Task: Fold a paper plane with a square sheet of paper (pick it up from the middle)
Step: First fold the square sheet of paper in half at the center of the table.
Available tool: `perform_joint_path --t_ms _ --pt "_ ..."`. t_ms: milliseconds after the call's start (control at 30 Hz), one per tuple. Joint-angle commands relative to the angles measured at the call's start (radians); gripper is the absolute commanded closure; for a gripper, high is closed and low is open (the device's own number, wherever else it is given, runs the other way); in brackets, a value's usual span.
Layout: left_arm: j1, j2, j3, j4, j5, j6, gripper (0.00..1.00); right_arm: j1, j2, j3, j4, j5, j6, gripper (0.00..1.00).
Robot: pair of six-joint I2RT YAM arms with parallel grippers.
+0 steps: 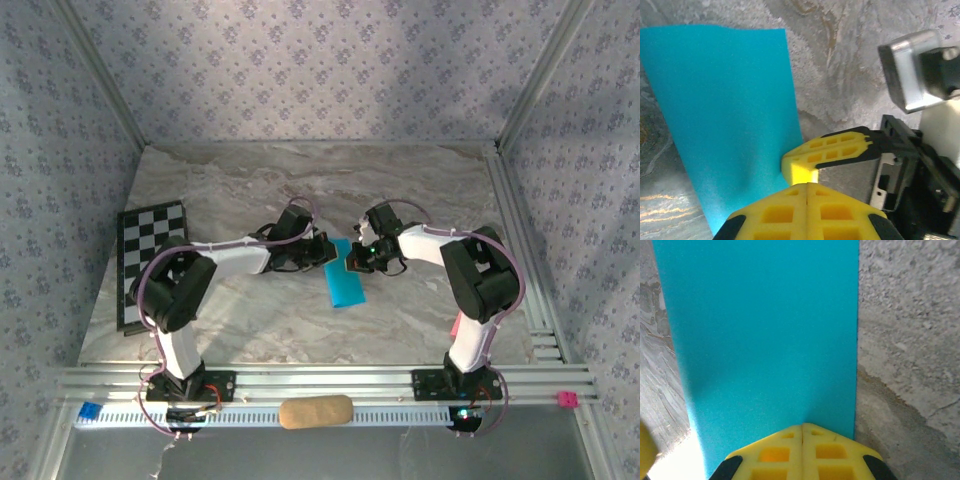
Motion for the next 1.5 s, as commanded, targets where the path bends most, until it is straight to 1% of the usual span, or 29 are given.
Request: perform_joint_path --t_ms 0,100,367,500,600,667,833,967,1033,1133,1233,1467 --pt "-0.009 0.017 -0.036 0.068 0.027 -0.02 1.0 -0.009 0.049 -0.042 -0.098 0.113 0.006 1.0" --pt "-0.01 0.03 -0.056 0.077 0.02 -0.017 1.0 -0.009 0.046 -0.055 -0.088 0.115 0.012 1.0" --pt "-0.012 0.057 -0.104 -0.054 -0.088 0.076 1.0 -0.003 0.038 -0.068 -0.083 0.115 0.019 1.0" --pt "-0.012 0.047 -0.139 -0.083 -0.131 0.093 1.0 0.0 0.038 -0.078 -0.08 0.122 0.025 1.0" --pt "-0.012 0.027 -0.093 -0.152 -0.142 0.12 0.99 0.001 0.04 -0.087 -0.065 0.12 0.034 1.0" --pt "-0.017 -0.004 -0.059 -0.189 -0.157 0.127 0.96 0.002 0.035 -0.092 -0.061 0.122 0.039 1.0" --pt "-0.036 -0.072 -0.006 -0.196 -0.131 0.081 0.93 0.005 0.021 -0.096 -0.058 0.125 0.045 1.0" --pt "-0.059 -0.065 0.006 -0.141 -0.078 0.019 0.93 0.005 0.015 -0.099 -0.058 0.127 0.045 1.0" --pt "-0.069 -0.045 -0.001 -0.121 -0.07 -0.008 0.93 0.006 0.014 -0.101 -0.056 0.129 0.047 1.0" --pt "-0.079 -0.009 -0.012 -0.128 -0.087 -0.014 0.93 0.006 0.015 -0.105 -0.056 0.133 0.045 1.0" --pt "-0.078 0.008 -0.048 -0.098 -0.098 -0.028 0.93 0.006 0.015 -0.109 -0.052 0.134 0.045 1.0" --pt "-0.08 0.01 -0.141 -0.098 -0.157 0.01 0.92 0.009 0.021 -0.117 -0.039 0.133 0.051 1.0"
